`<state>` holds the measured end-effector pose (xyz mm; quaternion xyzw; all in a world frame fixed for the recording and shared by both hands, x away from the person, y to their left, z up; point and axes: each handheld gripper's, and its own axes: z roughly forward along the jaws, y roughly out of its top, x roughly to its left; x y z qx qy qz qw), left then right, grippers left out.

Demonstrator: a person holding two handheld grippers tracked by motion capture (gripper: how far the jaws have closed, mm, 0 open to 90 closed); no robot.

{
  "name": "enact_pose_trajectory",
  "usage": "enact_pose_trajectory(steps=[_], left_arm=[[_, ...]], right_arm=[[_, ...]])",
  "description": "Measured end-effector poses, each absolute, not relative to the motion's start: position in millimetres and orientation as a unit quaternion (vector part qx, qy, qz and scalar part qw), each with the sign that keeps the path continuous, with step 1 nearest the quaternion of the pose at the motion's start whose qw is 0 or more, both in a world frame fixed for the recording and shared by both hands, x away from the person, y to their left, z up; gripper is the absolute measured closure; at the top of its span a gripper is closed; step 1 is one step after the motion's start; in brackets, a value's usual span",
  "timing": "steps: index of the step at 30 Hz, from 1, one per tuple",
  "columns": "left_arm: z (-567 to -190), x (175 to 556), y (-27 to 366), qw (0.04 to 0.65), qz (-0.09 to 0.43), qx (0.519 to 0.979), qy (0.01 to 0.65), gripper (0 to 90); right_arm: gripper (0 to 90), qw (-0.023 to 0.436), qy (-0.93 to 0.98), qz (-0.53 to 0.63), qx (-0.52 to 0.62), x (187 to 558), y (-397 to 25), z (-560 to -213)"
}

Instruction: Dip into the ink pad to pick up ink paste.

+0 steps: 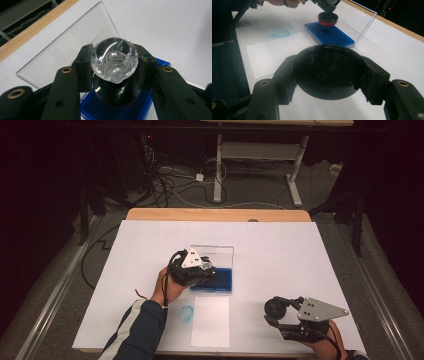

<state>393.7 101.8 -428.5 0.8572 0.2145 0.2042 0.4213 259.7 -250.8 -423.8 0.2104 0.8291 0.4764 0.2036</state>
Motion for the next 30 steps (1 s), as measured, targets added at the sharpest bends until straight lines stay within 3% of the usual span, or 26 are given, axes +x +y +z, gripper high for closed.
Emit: enact_pose_trajectory(steps=[30], left_arm=[[-408, 376, 112, 0.446, 0.214, 0.846, 0.201, 54.3]], right_arm=[[37.8, 0.217, 0.826, 0.476, 0.212, 265, -251, -422]])
